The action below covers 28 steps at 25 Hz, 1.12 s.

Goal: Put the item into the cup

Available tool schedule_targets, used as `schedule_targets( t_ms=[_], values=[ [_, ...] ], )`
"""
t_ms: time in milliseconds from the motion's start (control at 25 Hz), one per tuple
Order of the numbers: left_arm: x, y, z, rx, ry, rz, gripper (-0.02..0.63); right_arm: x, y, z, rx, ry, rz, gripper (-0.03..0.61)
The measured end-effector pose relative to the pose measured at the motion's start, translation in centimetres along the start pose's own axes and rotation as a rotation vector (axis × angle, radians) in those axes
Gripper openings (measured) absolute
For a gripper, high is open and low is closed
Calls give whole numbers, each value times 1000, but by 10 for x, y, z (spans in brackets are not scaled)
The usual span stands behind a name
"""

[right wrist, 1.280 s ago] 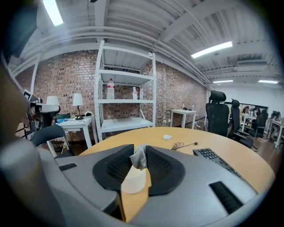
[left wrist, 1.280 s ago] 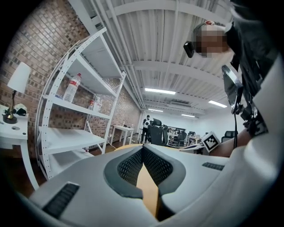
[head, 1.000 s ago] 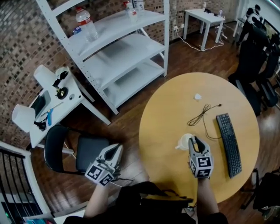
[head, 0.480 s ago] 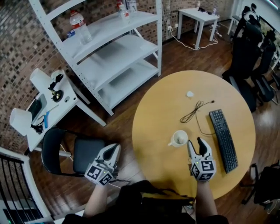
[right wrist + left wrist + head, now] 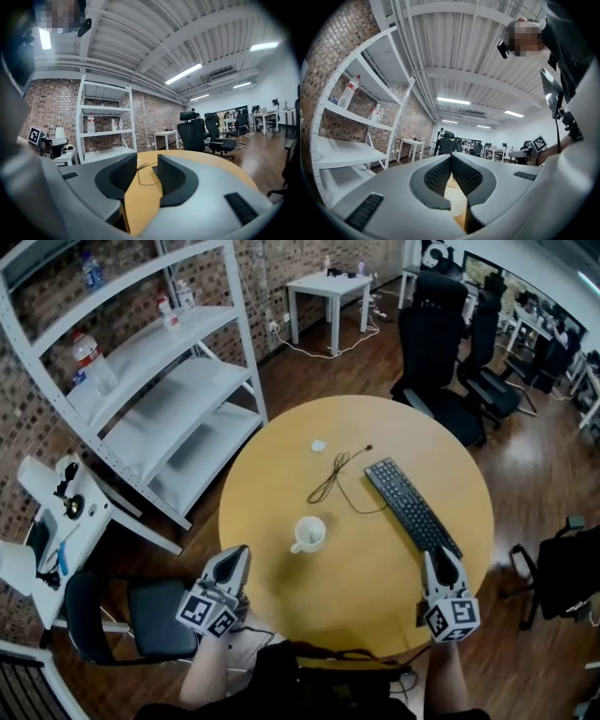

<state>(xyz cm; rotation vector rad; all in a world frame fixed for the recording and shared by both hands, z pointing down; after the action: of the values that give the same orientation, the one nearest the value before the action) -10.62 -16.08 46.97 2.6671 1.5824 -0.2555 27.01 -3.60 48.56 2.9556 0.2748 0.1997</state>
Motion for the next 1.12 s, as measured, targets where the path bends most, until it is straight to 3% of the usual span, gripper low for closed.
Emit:
schedule_targets(
  t_ms=[200, 360, 720, 1120],
  values=[
    [31, 20, -3, 3, -6, -38, -6, 53, -64, 3, 21, 72, -135, 73],
    [44, 21, -10, -14, -14, -26, -6, 80, -93, 7, 74, 92, -182, 8],
    [62, 18, -12, 5, -6, 17, -6, 93, -97, 4, 74, 65, -136, 6],
    [43, -1, -7, -1, 6, 75, -6, 87, -82, 5, 82, 55, -103, 6]
  ],
)
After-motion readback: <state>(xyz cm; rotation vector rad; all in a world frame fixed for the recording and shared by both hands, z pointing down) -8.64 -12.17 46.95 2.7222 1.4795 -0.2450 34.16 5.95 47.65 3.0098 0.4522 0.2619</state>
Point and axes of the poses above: the fingertips, and each gripper's own axes: y forward along the fingers, x to its right, z out of its top, the point moved 1 cm from there along -y, backward along the fingers, and after that the axes turned 9 degrees about -z, right-handed, at the moved point
